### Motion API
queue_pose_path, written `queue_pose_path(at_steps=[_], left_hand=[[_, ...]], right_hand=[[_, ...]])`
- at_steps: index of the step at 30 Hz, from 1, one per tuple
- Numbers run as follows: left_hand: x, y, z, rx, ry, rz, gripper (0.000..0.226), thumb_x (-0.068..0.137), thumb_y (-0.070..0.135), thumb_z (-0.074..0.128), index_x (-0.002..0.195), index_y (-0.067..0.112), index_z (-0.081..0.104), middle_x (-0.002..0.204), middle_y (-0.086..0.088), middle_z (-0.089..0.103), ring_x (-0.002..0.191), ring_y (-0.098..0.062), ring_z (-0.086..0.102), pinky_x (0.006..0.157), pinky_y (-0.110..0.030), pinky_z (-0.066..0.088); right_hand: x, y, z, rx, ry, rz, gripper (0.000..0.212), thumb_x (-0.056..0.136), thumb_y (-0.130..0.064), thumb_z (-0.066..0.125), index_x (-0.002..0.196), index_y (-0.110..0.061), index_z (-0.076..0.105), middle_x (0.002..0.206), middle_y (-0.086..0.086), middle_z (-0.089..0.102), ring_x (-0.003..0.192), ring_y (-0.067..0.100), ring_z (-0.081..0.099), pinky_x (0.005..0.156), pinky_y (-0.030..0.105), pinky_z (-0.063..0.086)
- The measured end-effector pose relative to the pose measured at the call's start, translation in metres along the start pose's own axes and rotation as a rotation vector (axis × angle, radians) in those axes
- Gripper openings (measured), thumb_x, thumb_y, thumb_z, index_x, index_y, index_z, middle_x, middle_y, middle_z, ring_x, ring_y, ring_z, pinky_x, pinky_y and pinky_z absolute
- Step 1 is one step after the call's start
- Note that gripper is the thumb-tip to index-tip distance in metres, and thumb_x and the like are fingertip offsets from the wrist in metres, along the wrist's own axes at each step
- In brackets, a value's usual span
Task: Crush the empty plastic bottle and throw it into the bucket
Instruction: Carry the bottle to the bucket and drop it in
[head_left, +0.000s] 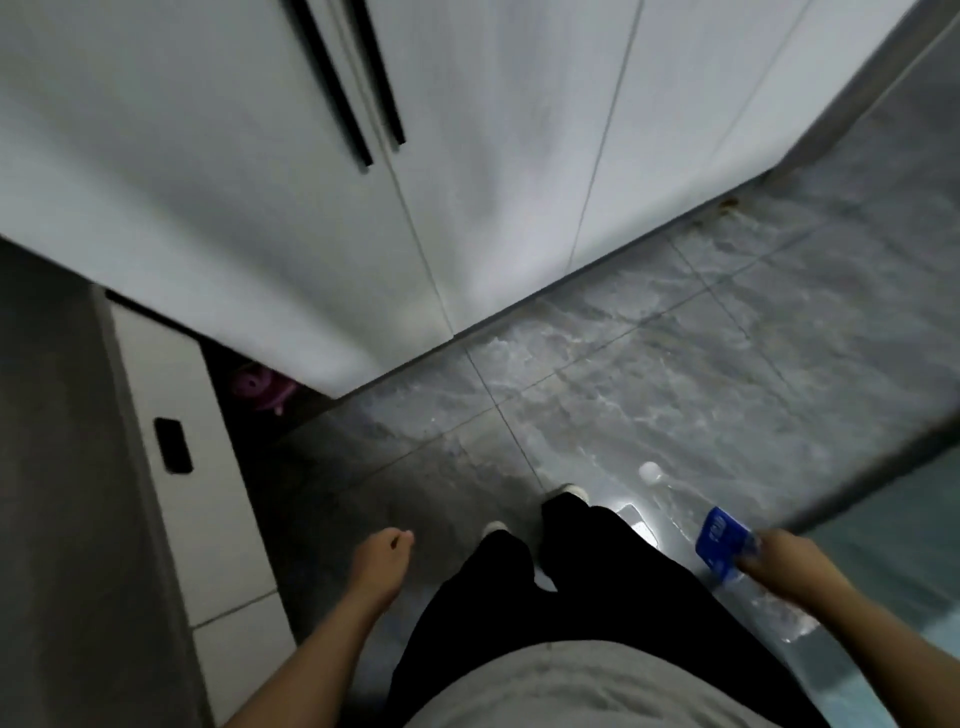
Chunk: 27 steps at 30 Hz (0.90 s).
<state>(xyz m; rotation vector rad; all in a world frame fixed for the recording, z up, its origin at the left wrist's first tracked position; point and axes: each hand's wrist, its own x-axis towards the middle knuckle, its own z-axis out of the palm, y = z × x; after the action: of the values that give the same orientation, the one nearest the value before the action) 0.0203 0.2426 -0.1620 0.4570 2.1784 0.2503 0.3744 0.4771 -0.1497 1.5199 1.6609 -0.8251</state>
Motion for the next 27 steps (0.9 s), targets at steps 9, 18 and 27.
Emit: queue_pose_path(at_steps=[9, 18, 27], left_hand=[[0.044, 0.111, 0.015, 0.254, -0.109, 0.211, 0.031, 0.094, 0.016, 0.044, 0.077, -0.001, 0.064, 0.096, -0.026, 0.070, 0.092, -0.034, 0.064, 0.080, -0.038, 0.047], [0.077, 0.203, 0.027, 0.467, -0.164, 0.300, 0.047, 0.095, 0.018, 0.040, 0.048, 0.020, 0.039, 0.066, -0.009, 0.053, 0.071, -0.024, 0.053, 0.064, -0.032, 0.034], [0.128, 0.332, 0.032, 0.627, -0.230, 0.416, 0.048, 0.095, 0.017, 0.039, 0.047, 0.019, 0.037, 0.056, -0.005, 0.051, 0.066, -0.021, 0.046, 0.059, -0.031, 0.029]], right_hand=[[-0.001, 0.060, 0.008, 0.255, 0.002, 0.146, 0.026, 0.085, -0.031, 0.060, 0.098, -0.010, 0.068, 0.109, 0.016, 0.070, 0.103, 0.030, 0.065, 0.079, 0.030, 0.049], [0.018, 0.087, -0.038, 0.541, 0.094, 0.233, 0.032, 0.089, -0.030, 0.056, 0.105, -0.003, 0.064, 0.111, 0.020, 0.068, 0.106, 0.033, 0.063, 0.084, 0.035, 0.048], [0.031, 0.099, -0.044, 0.741, 0.047, 0.441, 0.025, 0.089, -0.031, 0.055, 0.092, -0.008, 0.065, 0.113, 0.019, 0.067, 0.104, 0.032, 0.063, 0.081, 0.031, 0.048]])
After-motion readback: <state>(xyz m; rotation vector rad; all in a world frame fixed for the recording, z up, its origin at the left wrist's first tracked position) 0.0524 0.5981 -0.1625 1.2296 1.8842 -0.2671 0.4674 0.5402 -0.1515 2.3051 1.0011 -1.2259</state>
